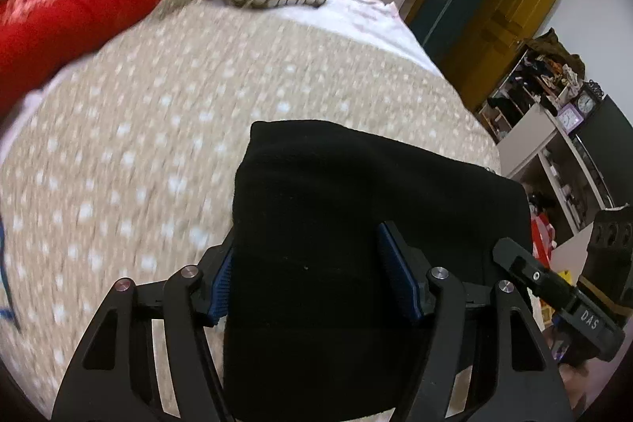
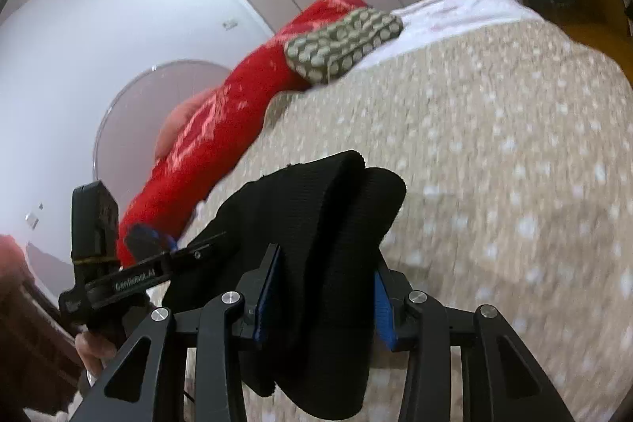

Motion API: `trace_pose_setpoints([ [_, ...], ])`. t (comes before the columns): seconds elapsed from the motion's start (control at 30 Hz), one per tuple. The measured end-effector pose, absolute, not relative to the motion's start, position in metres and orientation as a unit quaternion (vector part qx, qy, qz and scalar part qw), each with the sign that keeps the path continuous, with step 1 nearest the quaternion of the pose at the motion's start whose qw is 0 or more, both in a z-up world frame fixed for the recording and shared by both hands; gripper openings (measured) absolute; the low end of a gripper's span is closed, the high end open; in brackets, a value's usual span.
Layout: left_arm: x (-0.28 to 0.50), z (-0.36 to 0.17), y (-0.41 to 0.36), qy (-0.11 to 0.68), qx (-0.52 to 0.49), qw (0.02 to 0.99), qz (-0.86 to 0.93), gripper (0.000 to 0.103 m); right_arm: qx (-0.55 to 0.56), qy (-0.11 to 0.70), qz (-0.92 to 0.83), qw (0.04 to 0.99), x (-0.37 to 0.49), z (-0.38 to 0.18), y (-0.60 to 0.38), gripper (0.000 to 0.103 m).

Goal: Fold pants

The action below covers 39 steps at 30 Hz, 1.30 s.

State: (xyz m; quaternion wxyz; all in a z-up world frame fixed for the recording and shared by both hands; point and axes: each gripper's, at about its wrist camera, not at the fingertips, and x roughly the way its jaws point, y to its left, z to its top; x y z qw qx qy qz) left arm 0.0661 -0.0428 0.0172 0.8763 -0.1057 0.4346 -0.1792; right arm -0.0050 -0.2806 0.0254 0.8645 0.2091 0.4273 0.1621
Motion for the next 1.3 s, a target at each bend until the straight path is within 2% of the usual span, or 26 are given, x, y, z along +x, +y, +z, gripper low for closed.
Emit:
trace_pose_setpoints([
  [0.13, 0.09, 0.018, -0.052, 0.432, -0.1, 0.879, -0.175, 0.066, 0.205, 0.423, 0.157, 0.869, 0.028, 0.028, -0.288, 0.04],
  [0.3, 0.12, -0.018, -0.067, 0.471, -0.073, 0.868, -0.14, 0.066, 0.193, 0.456, 0.127, 0.859, 0.064, -0.001, -0.305, 0.044],
  [0.37, 0.124, -0.032, -0.069, 0.489, -0.068, 0.86, -0.129, 0.069, 0.164, 0.512, 0.09, 0.839, 0.08, -0.03, -0.309, 0.053],
  [0.43, 0.124, -0.032, -0.066, 0.484, -0.074, 0.863, -0.12, 0.079, 0.195, 0.524, 0.093, 0.824, 0.081, -0.039, -0.322, 0.055],
  [0.57, 0.123, -0.031, -0.065, 0.482, -0.06, 0.867, -0.112, 0.079, 0.163, 0.499, 0.072, 0.848, 0.072, -0.003, -0.328, 0.055],
  [0.73, 0.126, -0.03, -0.073, 0.478, -0.044, 0.871, -0.106, 0.079, 0.123, 0.472, 0.136, 0.862, 0.074, 0.025, -0.299, 0.05],
  [1.0, 0.133, -0.031, -0.075, 0.481, -0.041, 0.869, -0.11, 0.082, 0.054, 0.52, 0.104, 0.846, 0.105, -0.025, -0.278, 0.043],
  [1.3, 0.123, -0.033, -0.075, 0.471, -0.041, 0.875, -0.105, 0.082, 0.015, 0.514, 0.105, 0.851, 0.067, 0.002, -0.277, 0.044],
])
